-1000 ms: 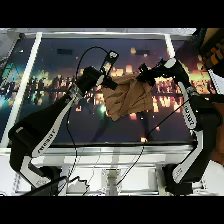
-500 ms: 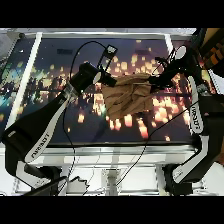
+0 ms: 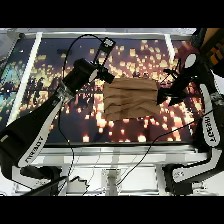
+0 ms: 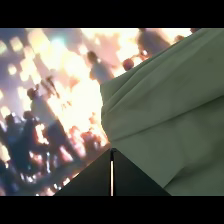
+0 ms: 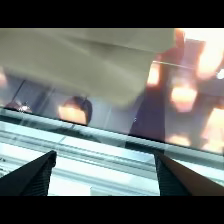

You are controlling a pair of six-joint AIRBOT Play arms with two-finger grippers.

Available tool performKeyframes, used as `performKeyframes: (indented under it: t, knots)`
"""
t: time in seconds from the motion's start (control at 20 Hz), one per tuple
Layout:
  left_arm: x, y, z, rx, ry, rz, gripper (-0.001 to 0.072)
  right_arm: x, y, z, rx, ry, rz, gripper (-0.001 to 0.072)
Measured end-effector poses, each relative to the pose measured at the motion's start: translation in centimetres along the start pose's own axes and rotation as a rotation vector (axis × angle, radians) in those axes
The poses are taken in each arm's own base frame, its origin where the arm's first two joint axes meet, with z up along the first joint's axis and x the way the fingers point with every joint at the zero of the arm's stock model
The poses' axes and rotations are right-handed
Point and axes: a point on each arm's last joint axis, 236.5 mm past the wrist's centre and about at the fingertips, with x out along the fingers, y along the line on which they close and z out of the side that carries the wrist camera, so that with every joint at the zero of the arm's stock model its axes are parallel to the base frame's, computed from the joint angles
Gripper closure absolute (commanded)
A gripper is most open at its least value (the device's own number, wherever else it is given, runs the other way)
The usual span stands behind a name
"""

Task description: Fold the clothes and pants, and hang the long-sleeved shirts on hangers.

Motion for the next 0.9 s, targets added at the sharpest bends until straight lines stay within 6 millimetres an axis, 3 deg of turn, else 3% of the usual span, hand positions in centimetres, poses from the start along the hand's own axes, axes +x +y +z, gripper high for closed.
performKeyframes:
  t: [0.15, 0.2, 0.25, 0.3, 0.45, 0.5, 0.55, 0.6, 0.65, 0.9]
  knots:
    - [-0.1, 0.1, 0.0, 0.001, -0.001, 0.002, 0.0696, -0.4, -1.5, 2.9, 0.024, -0.143, -0.011, 0.0024]
    - [-0.1, 0.1, 0.0, 0.001, -0.001, 0.002, 0.0695, -0.7, -2.0, 4.5, 0.030, -0.214, -0.017, 0.0106]
    - [-0.1, 0.1, 0.0, 0.001, -0.001, 0.002, 0.0696, -1.1, -2.5, 6.1, 0.038, -0.283, -0.023, 0.0305]
    - [-0.1, 0.1, 0.0, 0.002, -0.001, 0.003, 0.0696, -1.4, -3.2, 7.5, 0.055, -0.345, -0.027, 0.0406]
    - [-0.1, 0.1, 0.0, 0.002, -0.001, 0.003, 0.0696, -1.7, -6.1, 10.3, 0.159, -0.454, 0.033, 0.0470]
    - [-0.1, 0.1, 0.0, 0.002, -0.001, 0.003, 0.0696, -1.5, -6.6, 10.8, 0.182, -0.465, 0.090, 0.0459]
    - [-0.1, 0.1, 0.1, 0.002, -0.002, 0.003, 0.0696, -1.2, -6.8, 11.2, 0.197, -0.466, 0.171, 0.0332]
    - [-0.1, 0.1, 0.1, 0.002, -0.003, 0.003, 0.0696, -0.9, -6.8, 11.5, 0.208, -0.466, 0.249, 0.0097]
    - [-0.1, 0.1, 0.1, 0.002, -0.004, 0.003, 0.0696, -0.6, -6.7, 11.7, 0.215, -0.461, 0.331, -0.0008]
    - [-0.1, 0.1, 0.2, 0.002, -0.008, 0.003, 0.0696, 2.6, -6.2, 14.0, 0.215, -0.441, 0.460, -0.0004]
